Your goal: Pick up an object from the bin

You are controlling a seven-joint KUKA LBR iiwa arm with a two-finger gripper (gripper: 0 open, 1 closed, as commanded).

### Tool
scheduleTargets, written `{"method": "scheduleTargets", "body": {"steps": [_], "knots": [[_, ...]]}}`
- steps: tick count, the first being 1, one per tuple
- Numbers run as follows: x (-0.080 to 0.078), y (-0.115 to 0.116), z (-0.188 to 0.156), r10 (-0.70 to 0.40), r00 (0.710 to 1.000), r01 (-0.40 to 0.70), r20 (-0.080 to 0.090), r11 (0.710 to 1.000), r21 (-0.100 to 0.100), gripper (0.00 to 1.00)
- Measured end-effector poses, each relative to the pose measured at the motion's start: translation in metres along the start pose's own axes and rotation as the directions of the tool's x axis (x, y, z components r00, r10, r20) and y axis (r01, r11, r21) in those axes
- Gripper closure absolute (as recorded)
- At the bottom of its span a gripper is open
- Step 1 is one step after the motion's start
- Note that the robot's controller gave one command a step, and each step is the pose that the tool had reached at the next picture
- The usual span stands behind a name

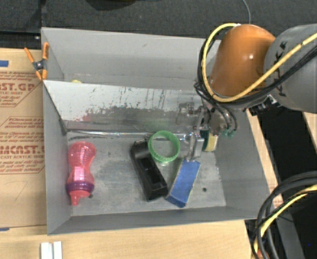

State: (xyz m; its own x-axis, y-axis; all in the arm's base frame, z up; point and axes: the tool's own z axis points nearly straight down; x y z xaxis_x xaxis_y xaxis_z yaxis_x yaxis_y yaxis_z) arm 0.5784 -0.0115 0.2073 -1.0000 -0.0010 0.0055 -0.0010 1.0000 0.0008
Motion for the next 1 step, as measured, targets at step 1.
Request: {"method": "scheduleTargets", "body": {"steps": [1], "knots": [[-0.0014,-0.0001,-0.0051,0.000,1.000,0.000,0.008,1.000,0.000,0.00]]}}
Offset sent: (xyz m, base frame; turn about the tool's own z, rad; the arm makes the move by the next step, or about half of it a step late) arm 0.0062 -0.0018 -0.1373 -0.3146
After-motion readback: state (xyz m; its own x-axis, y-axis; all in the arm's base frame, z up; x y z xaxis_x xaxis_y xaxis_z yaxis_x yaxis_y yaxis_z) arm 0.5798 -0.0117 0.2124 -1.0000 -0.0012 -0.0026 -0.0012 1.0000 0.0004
